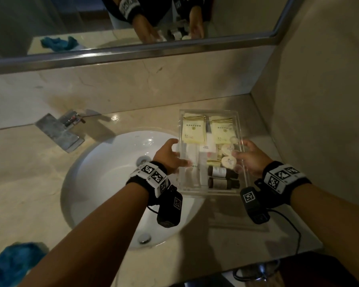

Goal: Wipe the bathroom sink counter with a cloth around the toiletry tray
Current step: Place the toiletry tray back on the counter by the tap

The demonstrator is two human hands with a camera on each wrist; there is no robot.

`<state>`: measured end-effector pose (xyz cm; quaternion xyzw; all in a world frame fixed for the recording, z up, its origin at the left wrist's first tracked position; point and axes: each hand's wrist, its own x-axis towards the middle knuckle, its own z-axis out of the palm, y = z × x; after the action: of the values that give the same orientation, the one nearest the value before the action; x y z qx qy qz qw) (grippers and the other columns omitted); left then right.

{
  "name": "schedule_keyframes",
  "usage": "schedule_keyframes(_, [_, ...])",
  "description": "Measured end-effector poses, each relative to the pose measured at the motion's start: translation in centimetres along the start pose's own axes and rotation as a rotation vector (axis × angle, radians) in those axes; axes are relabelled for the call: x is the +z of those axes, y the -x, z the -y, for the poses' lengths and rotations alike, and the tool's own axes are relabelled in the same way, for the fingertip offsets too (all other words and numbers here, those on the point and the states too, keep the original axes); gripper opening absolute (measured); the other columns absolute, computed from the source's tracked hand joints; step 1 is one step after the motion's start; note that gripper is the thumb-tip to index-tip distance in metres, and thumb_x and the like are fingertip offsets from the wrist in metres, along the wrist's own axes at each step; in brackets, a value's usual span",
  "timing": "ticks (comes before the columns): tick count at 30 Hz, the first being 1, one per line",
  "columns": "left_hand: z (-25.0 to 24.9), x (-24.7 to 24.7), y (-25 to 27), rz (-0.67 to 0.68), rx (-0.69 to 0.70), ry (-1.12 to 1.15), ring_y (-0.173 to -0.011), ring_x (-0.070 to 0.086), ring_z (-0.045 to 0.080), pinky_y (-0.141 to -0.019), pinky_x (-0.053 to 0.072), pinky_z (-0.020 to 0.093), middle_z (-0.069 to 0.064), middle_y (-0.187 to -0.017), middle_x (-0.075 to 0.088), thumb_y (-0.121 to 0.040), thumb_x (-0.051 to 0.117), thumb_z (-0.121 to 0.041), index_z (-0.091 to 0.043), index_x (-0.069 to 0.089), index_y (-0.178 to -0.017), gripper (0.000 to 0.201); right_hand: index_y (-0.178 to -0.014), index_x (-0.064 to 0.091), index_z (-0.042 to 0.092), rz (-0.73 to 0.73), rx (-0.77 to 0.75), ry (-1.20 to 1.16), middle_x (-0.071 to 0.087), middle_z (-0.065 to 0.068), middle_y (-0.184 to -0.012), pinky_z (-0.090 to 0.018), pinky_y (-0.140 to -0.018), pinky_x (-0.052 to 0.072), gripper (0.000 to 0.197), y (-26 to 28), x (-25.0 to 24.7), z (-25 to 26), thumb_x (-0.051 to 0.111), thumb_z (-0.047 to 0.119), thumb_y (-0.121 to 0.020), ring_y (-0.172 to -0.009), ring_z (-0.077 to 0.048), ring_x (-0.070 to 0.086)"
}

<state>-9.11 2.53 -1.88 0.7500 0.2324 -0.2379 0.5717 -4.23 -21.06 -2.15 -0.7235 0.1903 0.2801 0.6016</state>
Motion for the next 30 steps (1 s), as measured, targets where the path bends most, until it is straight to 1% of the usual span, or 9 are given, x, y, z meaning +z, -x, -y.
schedule_keyframes(4, [0.0, 0.6, -0.7, 0.002, -0.003, -0.003, -0.099, 0.064, 0.031, -0.080, 0.056, 0.050, 0.011, -0.118, 0.062, -0.073, 0.080, -0.008, -0.022, 0.037, -0.135, 0.077, -0.133, 0.036, 0.018, -0.008, 0.014, -0.033, 0.049, -0.014, -0.132, -0.041, -0.065, 0.052, 0.045, -0.7, -0.4, -0.4, 0.048, 0.002, -0.093, -0.105, -0.039, 0.059])
schedule_keyframes(6, [0.1, 0.9, -1.1, -0.001, -0.002, -0.013, -0.099, 0.065, 0.030, -0.079, 0.057, 0.047, 0.011, -0.117, 0.062, -0.073, 0.080, -0.009, -0.023, 0.037, -0.135, 0.077, -0.134, 0.036, 0.018, -0.021, 0.016, -0.042, 0.048, -0.015, -0.133, -0.043, -0.067, 0.051, 0.046, -1.0, -0.5, -0.7, 0.048, 0.001, -0.093, -0.107, -0.041, 0.058])
schedule_keyframes(11, [0.0, 1.5, -1.9, 0.006, 0.012, -0.052, -0.098, 0.064, 0.029, -0.075, 0.058, 0.043, 0.010, -0.114, 0.063, -0.074, 0.080, -0.010, -0.021, 0.037, -0.136, 0.076, -0.132, 0.039, 0.018, -0.034, 0.014, -0.028, 0.048, -0.015, -0.132, -0.047, -0.070, 0.052, 0.046, -1.9, -1.4, -1.5, 0.050, 0.000, -0.092, -0.101, -0.039, 0.060])
schedule_keyframes(15, [-0.2, 1.8, -2.5, -0.010, 0.025, -0.094, -0.100, 0.063, 0.029, -0.075, 0.058, 0.042, 0.010, -0.118, 0.061, -0.072, 0.081, -0.012, -0.022, 0.037, -0.137, 0.080, -0.136, 0.039, 0.016, -0.032, 0.009, 0.014, 0.050, -0.013, -0.130, -0.044, -0.070, 0.055, 0.050, -2.5, -2.0, -1.9, 0.053, 0.000, -0.090, -0.104, -0.034, 0.059])
schedule_keyframes(17, [-0.2, 2.1, -2.8, -0.029, 0.029, -0.112, -0.101, 0.063, 0.028, -0.075, 0.058, 0.040, 0.010, -0.121, 0.060, -0.072, 0.081, -0.013, -0.023, 0.036, -0.138, 0.081, -0.137, 0.038, 0.016, -0.057, 0.005, 0.030, 0.050, -0.013, -0.132, -0.048, -0.080, 0.054, 0.053, -2.9, -2.1, -2.2, 0.054, 0.000, -0.090, -0.109, -0.035, 0.058])
schedule_keyframes(19, [0.0, 2.4, -3.0, -0.040, 0.030, -0.118, -0.103, 0.062, 0.029, -0.080, 0.057, 0.044, 0.011, -0.123, 0.060, -0.071, 0.082, -0.014, -0.024, 0.036, -0.138, 0.082, -0.138, 0.038, 0.016, -0.071, 0.005, 0.072, 0.051, -0.012, -0.132, -0.053, -0.090, 0.051, 0.053, -3.2, -2.3, -2.3, 0.055, 0.001, -0.089, -0.112, -0.035, 0.057])
schedule_keyframes(20, [0.1, 2.5, -3.1, -0.042, 0.029, -0.119, -0.105, 0.061, 0.029, -0.082, 0.056, 0.045, 0.012, -0.124, 0.060, -0.071, 0.082, -0.014, -0.024, 0.036, -0.139, 0.083, -0.138, 0.038, 0.017, -0.071, 0.010, 0.099, 0.051, -0.011, -0.132, -0.054, -0.091, 0.050, 0.053, -3.4, -2.4, -2.4, 0.055, 0.002, -0.089, -0.112, -0.034, 0.057])
schedule_keyframes(24, [-0.1, 2.7, -3.6, -0.046, 0.029, -0.124, -0.107, 0.061, 0.030, -0.084, 0.056, 0.047, 0.012, -0.126, 0.059, -0.070, 0.082, -0.014, -0.023, 0.035, -0.139, 0.084, -0.137, 0.041, 0.018, -0.076, 0.016, 0.183, 0.054, -0.011, -0.131, -0.054, -0.093, 0.049, 0.054, -3.9, -2.8, -2.1, 0.058, 0.006, -0.087, -0.111, -0.033, 0.058])
schedule_keyframes(30, [-1.2, 3.0, -4.7, -0.050, 0.052, -0.157, -0.104, 0.061, 0.029, -0.081, 0.057, 0.046, 0.011, -0.123, 0.061, -0.071, 0.081, -0.013, -0.021, 0.039, -0.136, 0.078, -0.135, 0.043, 0.015, -0.045, 0.024, 0.282, 0.059, -0.011, -0.126, -0.051, -0.098, 0.046, 0.054, -4.3, -3.8, -1.6, 0.063, 0.013, -0.085, -0.111, -0.031, 0.060])
